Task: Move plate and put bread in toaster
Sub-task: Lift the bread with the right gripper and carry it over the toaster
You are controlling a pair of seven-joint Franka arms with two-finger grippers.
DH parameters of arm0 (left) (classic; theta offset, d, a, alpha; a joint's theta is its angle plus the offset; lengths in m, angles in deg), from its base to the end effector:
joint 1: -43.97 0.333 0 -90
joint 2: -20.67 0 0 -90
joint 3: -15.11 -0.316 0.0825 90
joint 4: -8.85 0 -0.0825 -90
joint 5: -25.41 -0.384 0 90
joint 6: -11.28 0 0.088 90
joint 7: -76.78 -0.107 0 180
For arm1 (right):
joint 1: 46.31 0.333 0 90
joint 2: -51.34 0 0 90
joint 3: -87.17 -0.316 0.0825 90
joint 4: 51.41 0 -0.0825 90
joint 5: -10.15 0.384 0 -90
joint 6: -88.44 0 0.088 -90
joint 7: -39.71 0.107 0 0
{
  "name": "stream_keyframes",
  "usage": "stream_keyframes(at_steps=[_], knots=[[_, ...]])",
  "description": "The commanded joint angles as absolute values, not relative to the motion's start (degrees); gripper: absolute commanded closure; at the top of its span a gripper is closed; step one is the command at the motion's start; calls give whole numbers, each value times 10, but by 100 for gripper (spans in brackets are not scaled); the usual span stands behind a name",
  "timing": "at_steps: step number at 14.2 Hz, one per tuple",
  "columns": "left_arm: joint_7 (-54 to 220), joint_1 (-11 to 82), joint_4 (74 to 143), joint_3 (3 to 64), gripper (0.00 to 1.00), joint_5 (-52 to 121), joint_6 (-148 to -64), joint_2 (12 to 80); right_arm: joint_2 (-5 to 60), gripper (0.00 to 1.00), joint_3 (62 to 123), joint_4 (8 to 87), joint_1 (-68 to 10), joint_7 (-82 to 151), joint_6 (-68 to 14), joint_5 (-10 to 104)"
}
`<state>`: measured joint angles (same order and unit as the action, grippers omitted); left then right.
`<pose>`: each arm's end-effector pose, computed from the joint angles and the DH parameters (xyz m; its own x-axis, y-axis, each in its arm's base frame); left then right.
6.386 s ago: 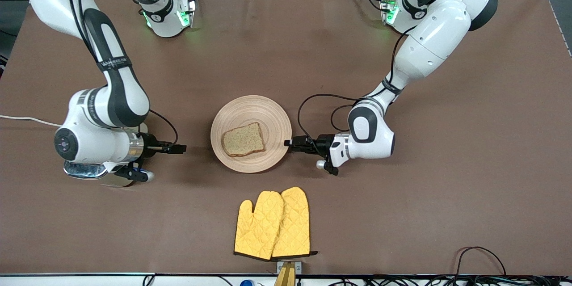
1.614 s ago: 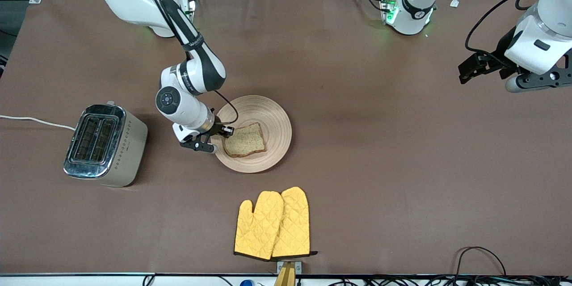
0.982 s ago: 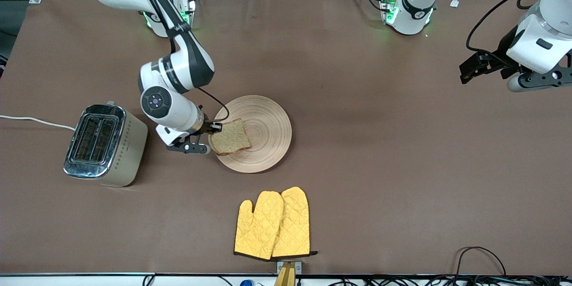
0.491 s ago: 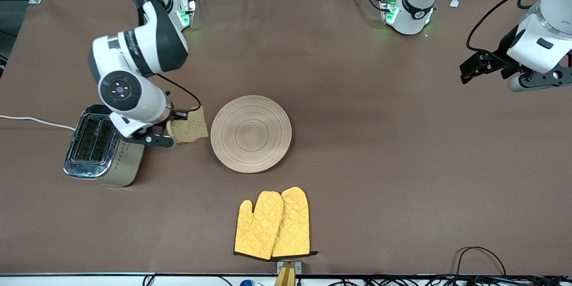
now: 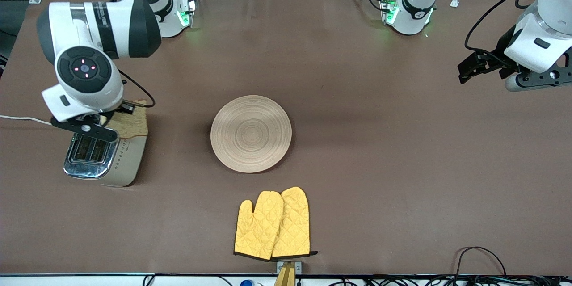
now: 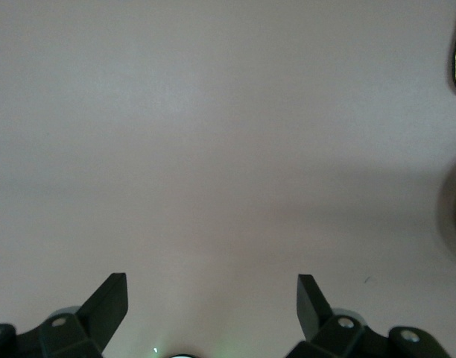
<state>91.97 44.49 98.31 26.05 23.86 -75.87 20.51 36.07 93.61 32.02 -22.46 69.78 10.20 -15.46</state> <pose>0.5400 -0.0964 0.6262 0.9960 0.0845 -0.0290 0.0834 -0.9958 -0.0365 0.5875 0.1370 0.5229 0.9671 -0.2486 -0.0543 -0.1776 -0.8121 0.5558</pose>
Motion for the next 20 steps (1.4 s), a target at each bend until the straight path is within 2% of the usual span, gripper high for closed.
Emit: stream_keyframes(at_steps=[1, 4, 7, 11, 15, 17, 20], knots=[[913, 444, 975, 261, 0, 247, -757, 209, 374, 99, 931, 340, -192, 722, 121, -241], [912, 444, 975, 263, 0, 246, -757, 210, 384, 99, 929, 388, -188, 752, 90, -344], [912, 443, 975, 264, 0, 246, -758, 210, 411, 100, 932, 455, -195, 797, 30, -374], [913, 444, 977, 266, 0, 248, -757, 210, 411, 100, 934, 475, -217, 864, 20, -374], [913, 443, 978, 267, 0, 248, -757, 210, 424, 100, 934, 519, -230, 909, -20, -372], [914, 443, 979, 266, 0, 248, -756, 208, 443, 100, 935, 567, -242, 938, -67, -375], [914, 443, 979, 266, 0, 248, -756, 208, 446, 100, 935, 579, -255, 940, -85, -377]])
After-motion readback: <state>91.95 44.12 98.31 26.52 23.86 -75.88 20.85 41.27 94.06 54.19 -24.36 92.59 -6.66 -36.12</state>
